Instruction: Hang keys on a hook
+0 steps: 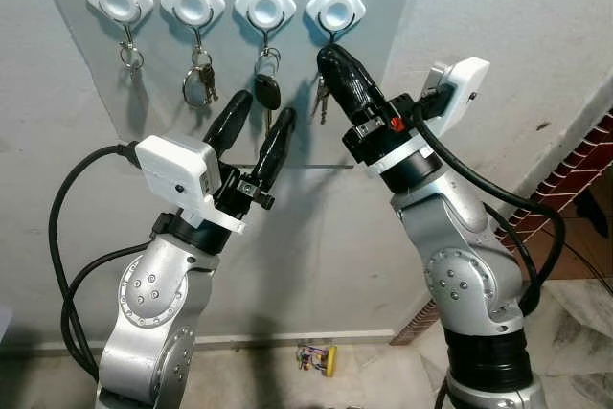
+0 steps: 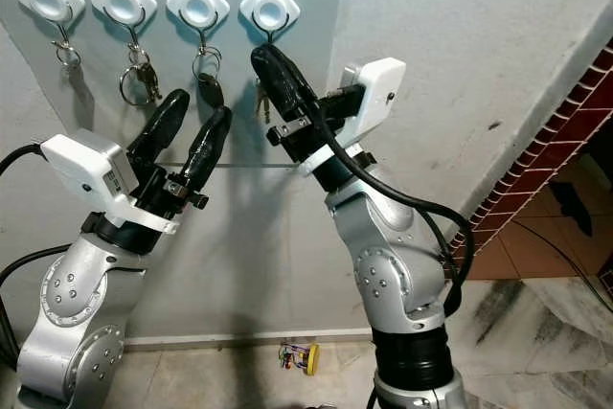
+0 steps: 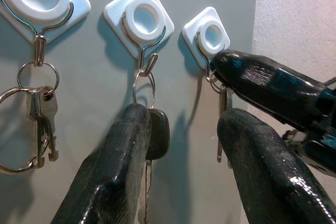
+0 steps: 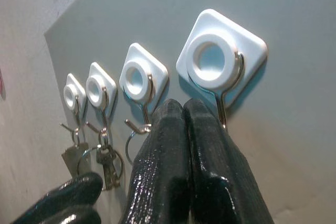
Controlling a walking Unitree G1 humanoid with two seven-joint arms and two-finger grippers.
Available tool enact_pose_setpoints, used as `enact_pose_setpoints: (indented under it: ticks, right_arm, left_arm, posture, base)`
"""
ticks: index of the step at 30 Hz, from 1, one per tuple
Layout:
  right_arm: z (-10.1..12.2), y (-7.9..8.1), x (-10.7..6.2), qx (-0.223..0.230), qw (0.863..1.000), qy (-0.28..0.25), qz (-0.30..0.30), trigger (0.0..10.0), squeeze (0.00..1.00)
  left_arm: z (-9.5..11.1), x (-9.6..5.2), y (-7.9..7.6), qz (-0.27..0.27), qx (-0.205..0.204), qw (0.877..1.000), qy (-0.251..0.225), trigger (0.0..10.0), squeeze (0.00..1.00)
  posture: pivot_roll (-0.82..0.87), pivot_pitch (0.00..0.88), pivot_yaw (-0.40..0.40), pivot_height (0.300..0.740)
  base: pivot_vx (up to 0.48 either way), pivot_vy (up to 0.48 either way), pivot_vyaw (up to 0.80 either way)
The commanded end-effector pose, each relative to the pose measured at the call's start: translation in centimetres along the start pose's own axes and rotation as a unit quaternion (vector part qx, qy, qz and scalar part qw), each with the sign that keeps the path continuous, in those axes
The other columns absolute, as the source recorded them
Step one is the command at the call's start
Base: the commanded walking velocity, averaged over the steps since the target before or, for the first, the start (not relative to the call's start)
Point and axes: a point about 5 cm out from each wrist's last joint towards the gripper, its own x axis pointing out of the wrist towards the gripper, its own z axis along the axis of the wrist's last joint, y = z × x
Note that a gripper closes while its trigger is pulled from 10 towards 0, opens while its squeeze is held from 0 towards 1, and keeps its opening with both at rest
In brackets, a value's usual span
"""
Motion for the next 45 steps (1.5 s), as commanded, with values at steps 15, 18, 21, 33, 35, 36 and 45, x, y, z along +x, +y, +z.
enact_pose_setpoints:
  ticks: [15,18,21,33,35,36,45]
  right_arm:
    - [0.3,-0.8,-1.1,-0.001,1.000,-0.005,-0.010,10.0,0.00]
    - [-0.2,-0.6,-1.7,0.001,1.000,0.012,-0.002,10.0,0.00]
    - [-0.7,-0.5,-2.2,-0.009,0.999,0.032,0.000,10.0,0.00]
    - [1.1,0.0,-1.6,0.018,0.999,-0.032,0.009,10.0,0.00]
    - [1.4,0.0,-1.4,0.020,0.999,-0.041,0.011,10.0,0.00]
    - [1.6,0.1,-1.3,0.020,0.999,-0.044,0.012,10.0,0.00]
    - [2.6,0.2,-0.8,0.020,0.998,-0.064,0.020,10.0,0.00]
  left_arm:
    - [0.8,0.1,-0.4,-0.008,0.005,1.000,-0.014,10.0,0.00]
    - [0.8,0.1,-0.4,-0.008,0.005,1.000,-0.014,10.0,0.00]
    - [0.8,0.2,-0.4,-0.010,0.004,1.000,-0.015,10.0,0.00]
    - [0.8,0.1,-0.6,-0.012,0.003,1.000,-0.015,10.0,0.00]
    - [0.7,0.1,-0.6,-0.012,0.003,1.000,-0.014,10.0,0.00]
    - [0.7,0.1,-0.6,-0.012,0.003,1.000,-0.014,10.0,0.00]
    - [0.7,0.2,-0.6,-0.012,0.002,1.000,-0.015,10.0,0.00]
  posture:
    - [-0.02,0.138,-0.058,0.740]
    - [-0.02,0.139,-0.056,0.740]
    - [-0.03,0.137,-0.054,0.740]
    - [-0.02,0.130,-0.054,0.740]
    - [-0.02,0.130,-0.055,0.740]
    - [-0.02,0.130,-0.055,0.740]
    - [-0.02,0.134,-0.056,0.740]
  base:
    - [0.000,0.000,0.00]
    - [0.000,0.000,0.00]
    - [0.000,0.000,0.00]
    - [0.000,0.000,0.00]
    - [0.000,0.000,0.00]
    - [0.000,0.000,0.00]
    - [0.000,0.000,0.00]
